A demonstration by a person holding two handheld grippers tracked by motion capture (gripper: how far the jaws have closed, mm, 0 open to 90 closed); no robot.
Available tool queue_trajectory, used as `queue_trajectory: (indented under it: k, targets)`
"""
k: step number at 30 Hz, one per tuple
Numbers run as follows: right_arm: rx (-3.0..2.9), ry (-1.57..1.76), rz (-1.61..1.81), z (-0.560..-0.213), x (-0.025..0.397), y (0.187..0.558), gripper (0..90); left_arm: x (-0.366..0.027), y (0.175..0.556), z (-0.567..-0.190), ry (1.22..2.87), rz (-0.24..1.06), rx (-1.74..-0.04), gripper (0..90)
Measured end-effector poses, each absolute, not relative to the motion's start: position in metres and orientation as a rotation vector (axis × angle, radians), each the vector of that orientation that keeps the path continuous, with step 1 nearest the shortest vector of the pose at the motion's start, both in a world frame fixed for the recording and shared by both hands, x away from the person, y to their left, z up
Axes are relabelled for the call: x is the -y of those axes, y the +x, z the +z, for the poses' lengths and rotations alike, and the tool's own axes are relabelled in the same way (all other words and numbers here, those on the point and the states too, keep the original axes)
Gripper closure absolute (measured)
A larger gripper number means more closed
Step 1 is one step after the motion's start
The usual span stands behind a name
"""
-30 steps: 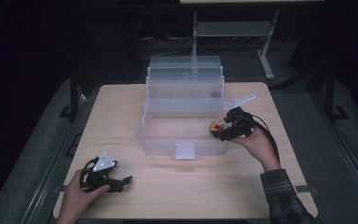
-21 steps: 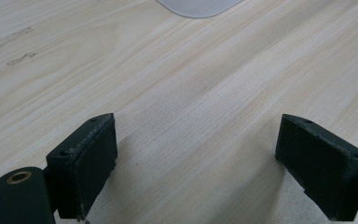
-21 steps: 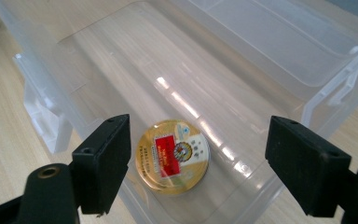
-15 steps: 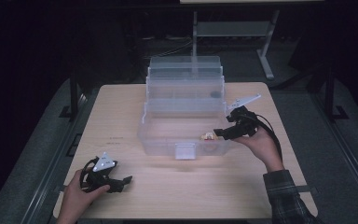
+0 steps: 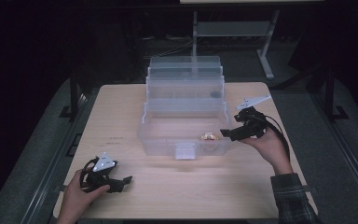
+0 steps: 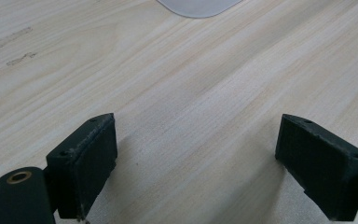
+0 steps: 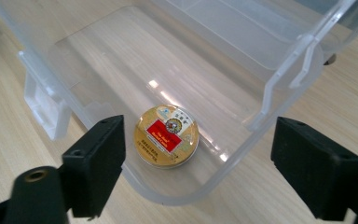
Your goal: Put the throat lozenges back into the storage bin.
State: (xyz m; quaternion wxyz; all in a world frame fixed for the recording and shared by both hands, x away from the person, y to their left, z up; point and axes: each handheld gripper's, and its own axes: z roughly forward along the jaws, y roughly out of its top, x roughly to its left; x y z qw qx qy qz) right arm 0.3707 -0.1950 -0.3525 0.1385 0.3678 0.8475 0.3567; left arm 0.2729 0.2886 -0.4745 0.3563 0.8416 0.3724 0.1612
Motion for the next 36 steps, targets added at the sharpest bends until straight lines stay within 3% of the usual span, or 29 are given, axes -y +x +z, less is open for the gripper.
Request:
queue_trajectory:
  k: [7,36]
  targets:
    - [-2.434,1.087,1.005,-0.355,0.199,0.365,1.8,-0.289,0.273,-0.474,2.173,0.416,-0.962,11.7]
    - [-2.386,1.144,1.034,-0.378,0.238,0.331,0.5,-0.289,0.273,-0.474,2.174,0.416,-0.962,11.7]
